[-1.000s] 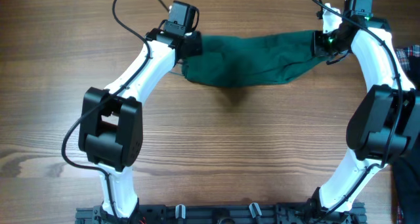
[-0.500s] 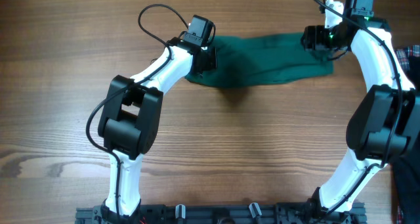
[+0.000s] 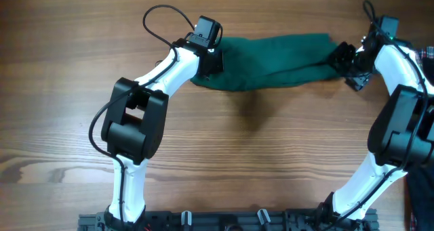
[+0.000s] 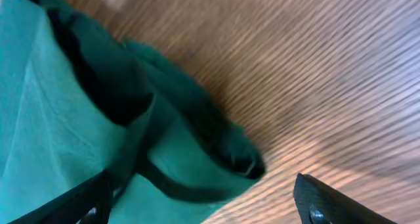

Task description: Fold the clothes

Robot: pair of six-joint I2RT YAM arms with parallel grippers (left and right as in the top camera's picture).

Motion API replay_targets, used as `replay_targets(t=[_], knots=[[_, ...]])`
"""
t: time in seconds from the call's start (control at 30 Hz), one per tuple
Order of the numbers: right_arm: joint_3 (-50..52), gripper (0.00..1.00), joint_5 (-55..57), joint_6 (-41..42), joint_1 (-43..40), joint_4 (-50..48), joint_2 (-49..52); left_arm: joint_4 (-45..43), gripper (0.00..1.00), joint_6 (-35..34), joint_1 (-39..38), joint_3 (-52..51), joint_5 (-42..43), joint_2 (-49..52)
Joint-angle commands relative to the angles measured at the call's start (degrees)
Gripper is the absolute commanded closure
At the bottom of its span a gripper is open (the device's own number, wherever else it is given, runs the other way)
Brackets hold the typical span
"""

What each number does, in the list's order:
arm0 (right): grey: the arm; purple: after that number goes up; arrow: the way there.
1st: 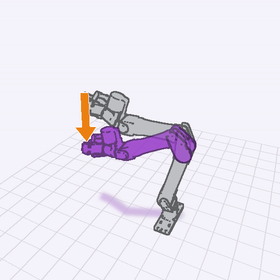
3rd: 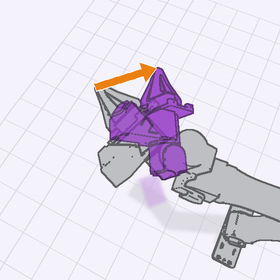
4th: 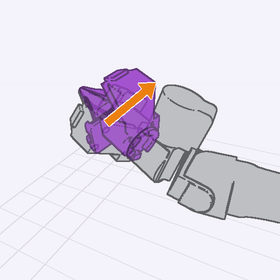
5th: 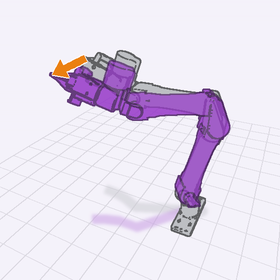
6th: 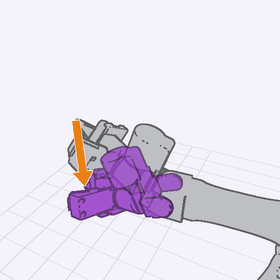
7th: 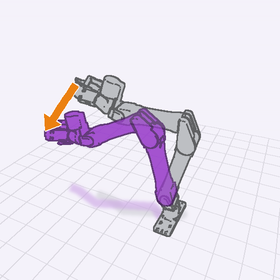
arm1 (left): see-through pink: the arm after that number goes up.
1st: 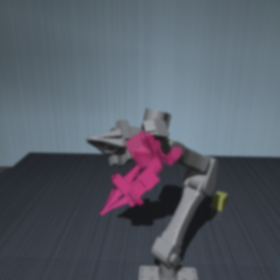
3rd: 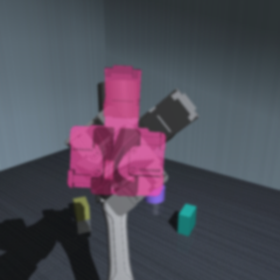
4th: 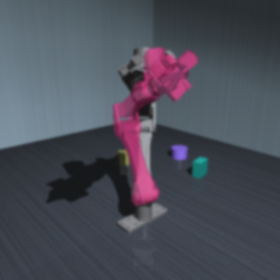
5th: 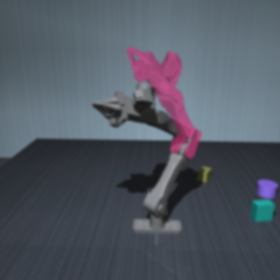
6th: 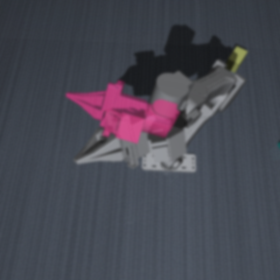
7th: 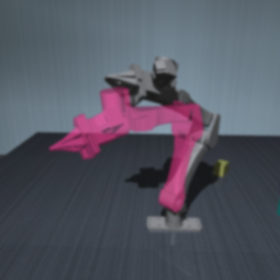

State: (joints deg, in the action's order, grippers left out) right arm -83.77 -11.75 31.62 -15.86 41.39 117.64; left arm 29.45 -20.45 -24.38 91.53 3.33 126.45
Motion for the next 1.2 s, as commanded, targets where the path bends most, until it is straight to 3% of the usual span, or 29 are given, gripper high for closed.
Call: replay_targets(t=[0.0, 0.07, 0.2, 0.53, 0.67, 1.17], knots=[[0.87, 0.09, -3.89, 7.58, 0.37, -0.59, -0.74, 0.39, 0.79, 0.70, 0.15, 0.52, -0.39, -0.28], [0.87, 0.07, -5.95, 8.46, 0.50, -2.34, -0.74, 0.35, 0.79, 0.70, 0.15, 0.52, -0.39, -0.26], [2.03, 0.06, -6.47, 19.54, 0.55, -4.46, -0.74, 0.57, 0.79, 0.70, 0.15, 0.52, -0.39, -0.26], [2.89, 0.00, -12.20, 13.60, 0.63, -6.47, -3.54, 1.20, 0.79, 0.68, 0.15, -0.04, -0.39, -0.09], [3.02, 0.00, -7.08, 17.81, 0.83, -2.80, -3.39, 0.57, 0.78, 0.70, 0.15, -0.61, -0.39, -0.09], [3.65, 0.00, -2.45, 24.15, 2.84, -6.84, 2.16, 1.18, 0.74, 0.70, 0.15, -0.61, -0.39, -0.09]])
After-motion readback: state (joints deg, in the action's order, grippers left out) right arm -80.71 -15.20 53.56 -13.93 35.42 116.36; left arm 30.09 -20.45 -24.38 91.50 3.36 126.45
